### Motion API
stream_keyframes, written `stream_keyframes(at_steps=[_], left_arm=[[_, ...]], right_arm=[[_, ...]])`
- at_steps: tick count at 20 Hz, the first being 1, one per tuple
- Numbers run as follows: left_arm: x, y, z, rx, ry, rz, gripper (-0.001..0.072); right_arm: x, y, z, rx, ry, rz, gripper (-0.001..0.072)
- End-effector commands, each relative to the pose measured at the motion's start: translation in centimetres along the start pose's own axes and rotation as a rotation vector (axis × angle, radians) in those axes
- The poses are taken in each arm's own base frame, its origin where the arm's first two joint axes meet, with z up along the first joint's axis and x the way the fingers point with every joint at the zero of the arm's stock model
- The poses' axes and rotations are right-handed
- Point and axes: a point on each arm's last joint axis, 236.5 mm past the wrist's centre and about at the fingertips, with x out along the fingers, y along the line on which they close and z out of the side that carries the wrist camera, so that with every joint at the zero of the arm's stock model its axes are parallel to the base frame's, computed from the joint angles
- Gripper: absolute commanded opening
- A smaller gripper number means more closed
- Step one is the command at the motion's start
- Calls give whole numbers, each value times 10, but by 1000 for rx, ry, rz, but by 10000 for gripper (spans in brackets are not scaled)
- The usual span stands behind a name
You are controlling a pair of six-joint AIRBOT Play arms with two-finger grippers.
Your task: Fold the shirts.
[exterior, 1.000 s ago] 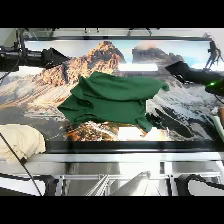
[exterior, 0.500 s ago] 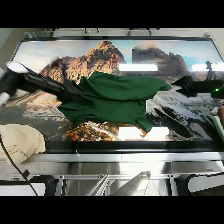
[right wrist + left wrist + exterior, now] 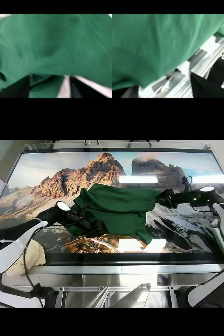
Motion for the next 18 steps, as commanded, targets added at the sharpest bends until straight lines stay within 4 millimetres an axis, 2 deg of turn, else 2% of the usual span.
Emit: stream_keyframes(at_steps=[1,2,3,4,5,9,11,13,15,17,18], left_arm=[[15,11,27,26,-17,38,591],[12,12,36,35,-21,38,468],[9,13,41,55,-16,48,308],[4,12,44,78,-12,62,135],[-4,11,44,102,0,72,5],[-36,-8,41,181,-3,91,20],[-59,-22,39,216,-37,88,21],[-96,-41,42,268,-120,83,21],[-142,-58,45,312,-238,93,21],[-190,-80,41,351,-363,91,22],[-214,-99,35,384,-431,64,22]], right_arm=[[11,25,15,39,-33,101,415],[12,29,16,46,-39,116,410],[12,33,16,55,-37,132,319],[10,38,15,62,-31,157,108],[9,42,14,67,-26,176,18],[1,59,9,76,3,251,18],[-12,70,3,60,31,286,17],[-35,88,1,11,37,314,17],[-65,116,0,-58,21,335,17],[-101,157,-7,-171,-7,352,17],[-118,179,-13,-240,-24,361,17]])
